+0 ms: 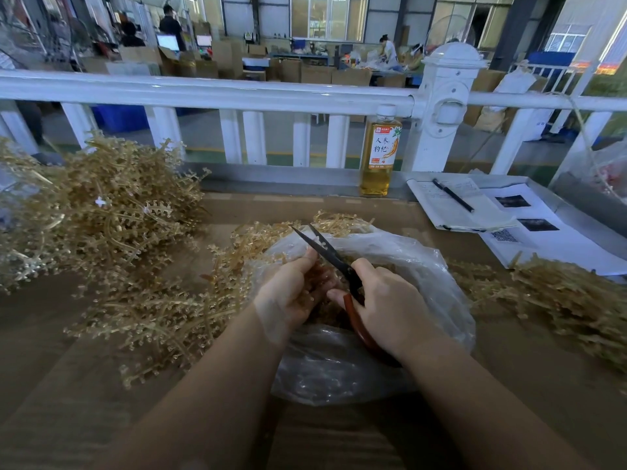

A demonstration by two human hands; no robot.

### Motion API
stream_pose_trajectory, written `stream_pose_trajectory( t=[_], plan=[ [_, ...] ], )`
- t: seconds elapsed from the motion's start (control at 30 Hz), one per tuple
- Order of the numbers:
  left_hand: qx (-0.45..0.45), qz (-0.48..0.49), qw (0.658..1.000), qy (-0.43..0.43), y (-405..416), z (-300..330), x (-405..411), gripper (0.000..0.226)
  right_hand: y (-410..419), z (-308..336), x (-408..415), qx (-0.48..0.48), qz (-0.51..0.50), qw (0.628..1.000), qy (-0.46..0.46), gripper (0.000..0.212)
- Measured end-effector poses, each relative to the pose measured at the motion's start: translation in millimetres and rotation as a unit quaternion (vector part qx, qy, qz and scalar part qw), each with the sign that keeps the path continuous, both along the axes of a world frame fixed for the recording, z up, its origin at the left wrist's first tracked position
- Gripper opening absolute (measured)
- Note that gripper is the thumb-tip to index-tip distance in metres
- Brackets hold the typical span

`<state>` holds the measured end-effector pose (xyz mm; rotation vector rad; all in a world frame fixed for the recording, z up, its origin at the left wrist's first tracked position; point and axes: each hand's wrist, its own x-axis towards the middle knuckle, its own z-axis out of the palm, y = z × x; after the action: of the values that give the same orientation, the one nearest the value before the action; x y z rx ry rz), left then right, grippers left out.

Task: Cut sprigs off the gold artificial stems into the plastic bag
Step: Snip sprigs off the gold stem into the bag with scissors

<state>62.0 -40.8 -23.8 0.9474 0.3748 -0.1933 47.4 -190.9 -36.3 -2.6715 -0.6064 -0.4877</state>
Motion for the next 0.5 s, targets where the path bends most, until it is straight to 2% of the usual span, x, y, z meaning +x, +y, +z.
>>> stream_pose_trajectory(
  t=[0.5],
  plan=[
    [0.017,-0.008,1.0,0.004,-0.8,3.0,-0.8,0.024,-2.3,3.6,0.0,0.014,0.019,0.999,0.025,0.045]
  ],
)
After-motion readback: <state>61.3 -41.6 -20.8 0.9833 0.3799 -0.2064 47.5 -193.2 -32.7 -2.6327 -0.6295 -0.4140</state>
